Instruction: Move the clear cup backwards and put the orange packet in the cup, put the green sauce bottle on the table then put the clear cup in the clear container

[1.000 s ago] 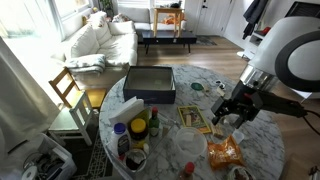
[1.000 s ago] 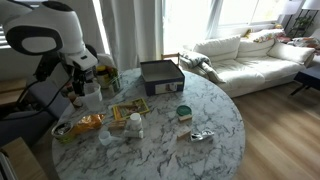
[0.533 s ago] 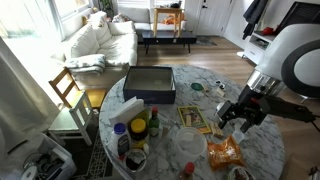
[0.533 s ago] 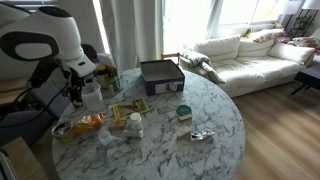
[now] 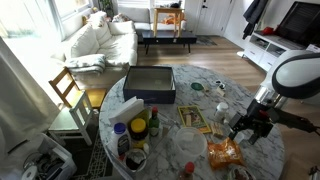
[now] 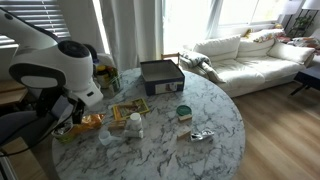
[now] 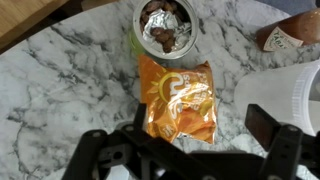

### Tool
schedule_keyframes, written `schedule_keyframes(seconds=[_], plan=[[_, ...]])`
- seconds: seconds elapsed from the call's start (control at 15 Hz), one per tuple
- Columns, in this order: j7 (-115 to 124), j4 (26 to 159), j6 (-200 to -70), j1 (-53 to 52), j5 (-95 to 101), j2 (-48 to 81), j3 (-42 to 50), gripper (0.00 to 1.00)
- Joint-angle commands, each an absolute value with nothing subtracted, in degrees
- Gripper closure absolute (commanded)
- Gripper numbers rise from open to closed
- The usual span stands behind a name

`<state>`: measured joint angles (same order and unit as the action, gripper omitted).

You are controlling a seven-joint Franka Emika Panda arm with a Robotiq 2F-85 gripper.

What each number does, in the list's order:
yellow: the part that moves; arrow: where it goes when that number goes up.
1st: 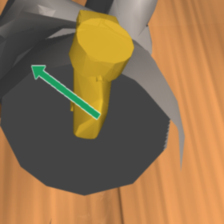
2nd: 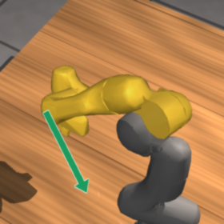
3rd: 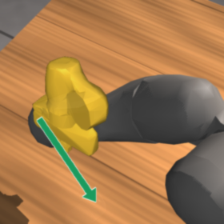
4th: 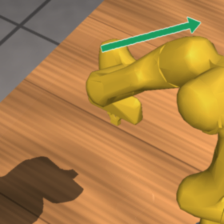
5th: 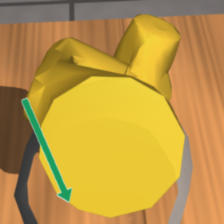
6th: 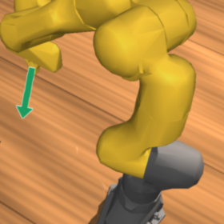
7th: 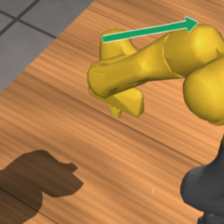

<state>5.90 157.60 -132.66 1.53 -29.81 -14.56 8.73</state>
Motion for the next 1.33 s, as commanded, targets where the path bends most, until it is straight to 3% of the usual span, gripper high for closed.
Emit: schedule_keyframes(seconds=[0.0,0.4,0.47,0.53,0.8,1.13,1.27], plan=[[-2.52,157.58,-135.17,2.11,-35.67,-9.64,10.55,0.00],[-14.59,157.58,-140.82,1.95,-46.66,-3.64,8.79,0.00],[-16.07,157.58,-141.72,2.07,-47.82,-2.81,8.36,0.10],[-17.28,157.57,-142.62,2.19,-48.71,-2.06,7.91,0.27],[-22.64,157.56,-144.78,2.33,-52.55,-0.06,6.34,0.60],[-25.14,157.49,-145.51,2.57,-54.45,-0.84,5.11,0.97],[-22.71,156.83,-144.18,2.60,-51.83,-2.65,4.91,1.00]])
